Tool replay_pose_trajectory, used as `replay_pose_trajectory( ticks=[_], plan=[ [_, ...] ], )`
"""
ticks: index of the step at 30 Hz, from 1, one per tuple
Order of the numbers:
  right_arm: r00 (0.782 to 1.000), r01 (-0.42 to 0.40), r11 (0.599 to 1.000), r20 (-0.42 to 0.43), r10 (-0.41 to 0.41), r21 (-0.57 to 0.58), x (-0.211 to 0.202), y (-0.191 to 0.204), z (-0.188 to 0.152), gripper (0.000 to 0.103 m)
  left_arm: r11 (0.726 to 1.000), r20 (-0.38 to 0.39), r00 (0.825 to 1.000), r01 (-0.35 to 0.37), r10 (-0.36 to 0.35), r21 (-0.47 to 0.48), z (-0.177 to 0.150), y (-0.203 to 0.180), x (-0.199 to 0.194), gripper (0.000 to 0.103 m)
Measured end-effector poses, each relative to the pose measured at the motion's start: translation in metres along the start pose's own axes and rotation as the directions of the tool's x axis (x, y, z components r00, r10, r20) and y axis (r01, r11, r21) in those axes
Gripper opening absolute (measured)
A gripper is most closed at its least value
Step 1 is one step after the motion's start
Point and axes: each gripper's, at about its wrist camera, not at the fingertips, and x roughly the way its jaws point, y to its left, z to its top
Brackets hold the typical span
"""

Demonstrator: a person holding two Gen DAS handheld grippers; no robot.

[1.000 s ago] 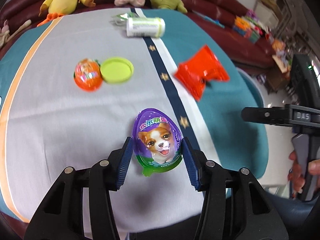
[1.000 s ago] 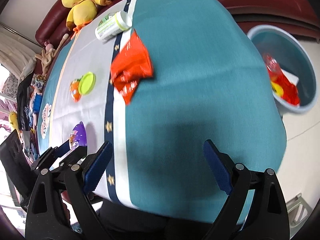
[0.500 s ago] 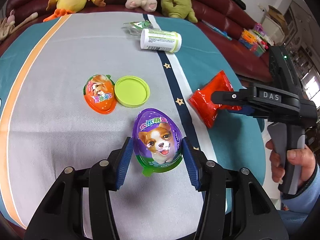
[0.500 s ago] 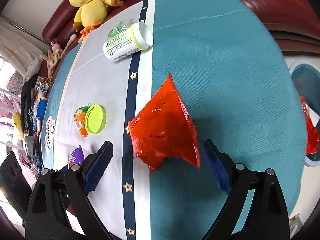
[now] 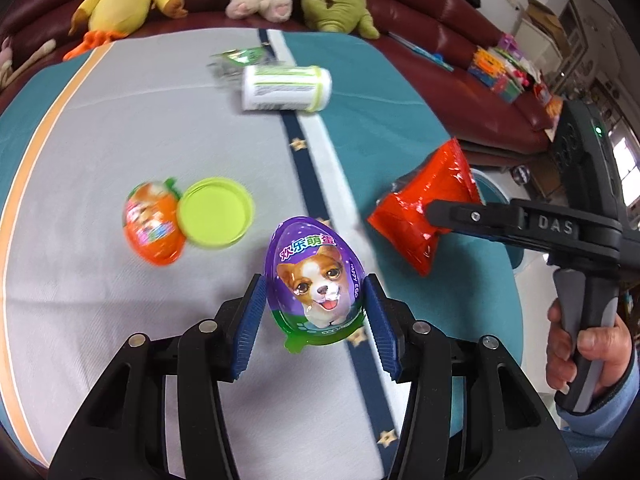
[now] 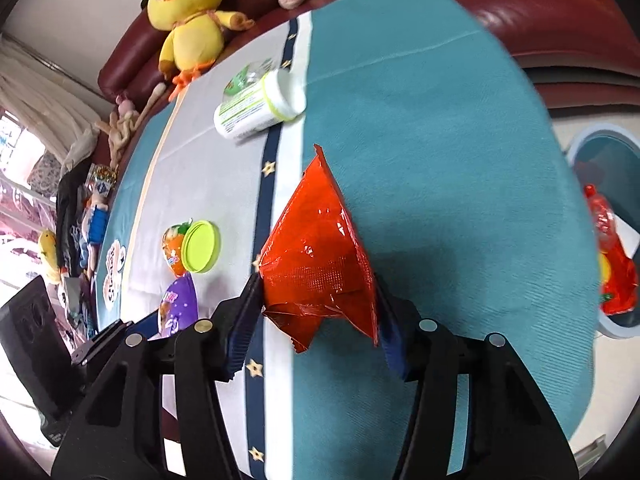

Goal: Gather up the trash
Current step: 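Carry the egg over the bin and open the left tool while the right tool carries the chip bag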

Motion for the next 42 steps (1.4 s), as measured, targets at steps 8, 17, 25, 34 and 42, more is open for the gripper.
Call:
replay_pose_trajectory(
  ticks=[8,17,25,34,42],
  plan=[
    [0.996,-0.010,0.995,0.084,0.002,0.097,-0.045,-0.045,-0.004,0.052,0.996,-0.001,1.000,0.031,-0.031,0.088,0.025,-0.052,0.015,0.051],
    [0.981,-0.010,0.978,0.192,-0.031,0.210,-0.100,-0.109,-0.009,0.052,0.975,-0.023,0.997,0.081,-0.078,0.205,0.048,-0.122,0.035,0.051],
    [0.955,0.045,0.948,0.264,-0.133,0.315,-0.147,-0.176,-0.015,0.052,0.944,-0.052,0.989,0.144,-0.135,0.296,0.067,-0.195,0.058,0.051],
    [0.924,0.063,0.914,0.322,-0.205,0.401,-0.185,-0.235,-0.026,0.053,0.914,-0.100,0.988,0.146,-0.116,0.379,0.079,-0.265,0.095,0.051],
    [0.921,0.076,0.892,0.311,-0.233,0.445,-0.188,-0.273,-0.035,0.053,0.889,-0.170,0.982,0.153,-0.087,0.432,0.074,-0.306,0.132,0.051]
  ],
)
